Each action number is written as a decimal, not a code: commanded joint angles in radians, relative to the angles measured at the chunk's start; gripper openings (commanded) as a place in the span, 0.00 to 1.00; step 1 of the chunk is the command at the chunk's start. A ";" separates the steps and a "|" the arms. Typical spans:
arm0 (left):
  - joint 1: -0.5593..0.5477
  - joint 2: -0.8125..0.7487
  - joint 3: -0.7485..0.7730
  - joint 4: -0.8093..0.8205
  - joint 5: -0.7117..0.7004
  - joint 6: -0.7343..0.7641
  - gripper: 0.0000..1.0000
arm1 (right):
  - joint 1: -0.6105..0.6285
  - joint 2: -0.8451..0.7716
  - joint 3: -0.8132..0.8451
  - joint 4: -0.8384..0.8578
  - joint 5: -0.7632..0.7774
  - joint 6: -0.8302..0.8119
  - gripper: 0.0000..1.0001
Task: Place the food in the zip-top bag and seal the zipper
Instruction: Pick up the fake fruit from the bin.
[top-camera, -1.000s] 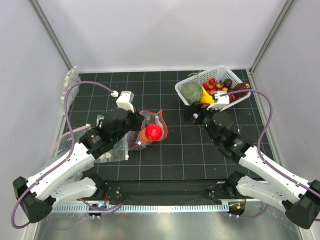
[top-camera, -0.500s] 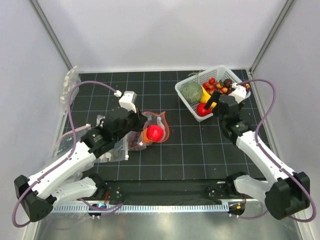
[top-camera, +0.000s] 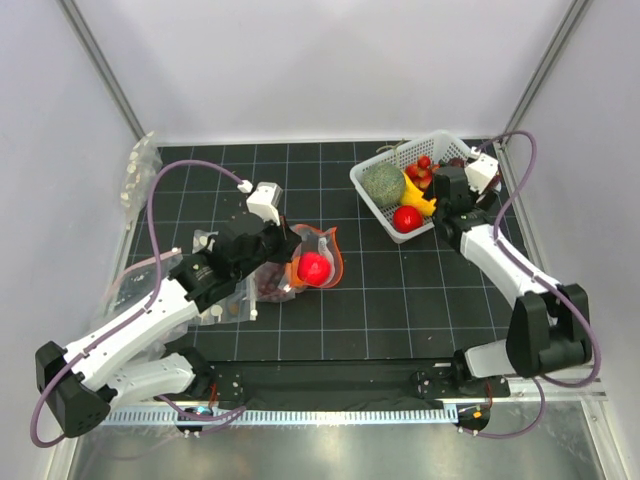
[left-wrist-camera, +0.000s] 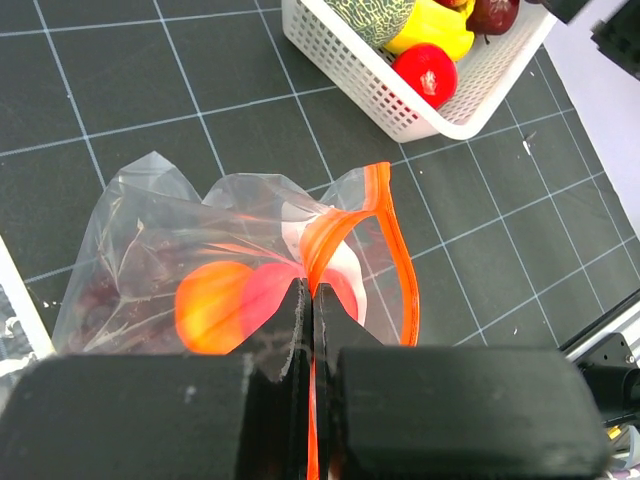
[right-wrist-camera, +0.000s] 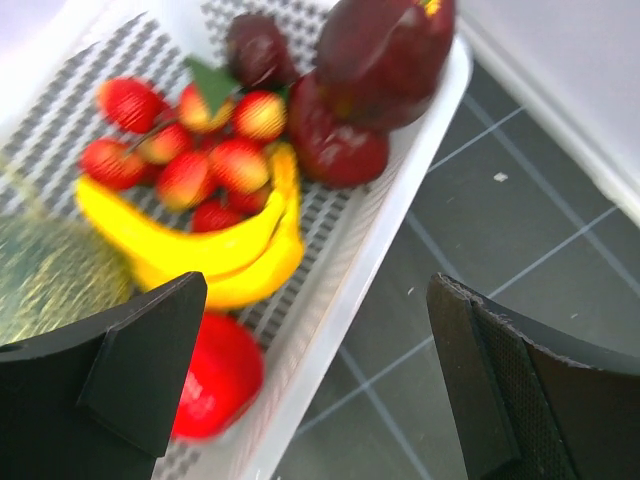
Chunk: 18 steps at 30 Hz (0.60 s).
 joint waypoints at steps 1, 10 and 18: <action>0.000 -0.032 0.005 0.061 -0.001 0.005 0.00 | -0.028 0.086 0.094 0.069 0.133 -0.041 1.00; 0.000 -0.038 0.002 0.064 0.016 -0.006 0.00 | -0.129 0.238 0.255 0.127 0.218 -0.090 1.00; -0.003 -0.015 0.007 0.067 0.036 -0.007 0.00 | -0.180 0.403 0.412 0.107 0.183 -0.107 1.00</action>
